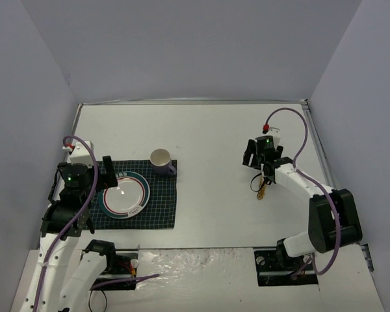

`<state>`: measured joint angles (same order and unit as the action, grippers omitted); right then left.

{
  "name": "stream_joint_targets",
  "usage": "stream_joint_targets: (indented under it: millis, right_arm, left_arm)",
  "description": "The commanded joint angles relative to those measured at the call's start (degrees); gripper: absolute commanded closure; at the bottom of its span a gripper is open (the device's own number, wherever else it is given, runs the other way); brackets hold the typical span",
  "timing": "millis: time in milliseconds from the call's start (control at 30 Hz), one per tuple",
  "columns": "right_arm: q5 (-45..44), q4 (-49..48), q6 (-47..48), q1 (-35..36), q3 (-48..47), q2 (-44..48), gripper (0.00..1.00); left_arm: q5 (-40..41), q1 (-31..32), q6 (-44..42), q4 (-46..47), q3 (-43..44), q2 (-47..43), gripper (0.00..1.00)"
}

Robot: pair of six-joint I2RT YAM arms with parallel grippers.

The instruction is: Set the dinner table for one person

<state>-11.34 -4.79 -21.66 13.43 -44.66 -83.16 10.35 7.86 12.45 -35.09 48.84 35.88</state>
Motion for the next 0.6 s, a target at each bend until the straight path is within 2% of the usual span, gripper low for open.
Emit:
stream_joint_targets:
  millis: [0,167,567]
  right_arm:
    - [3.8,1.5,-1.2,-3.1,-2.0,-3.9,0.29]
    - [7.0,1.6,-0.1,-5.4,-2.8,-7.6,0.36]
    - [7.7,2.0,0.8,-5.6,-5.0,-11.5,0.53]
  left_arm:
    - [-0.2,-0.3,0.4,2.0,0.6,-0.1,0.03]
    - [-0.3,-0.3,0.5,2.0,0.6,-0.4,0.03]
    - [-0.3,-0.2,0.5,2.0,0.6,-0.5,0.03]
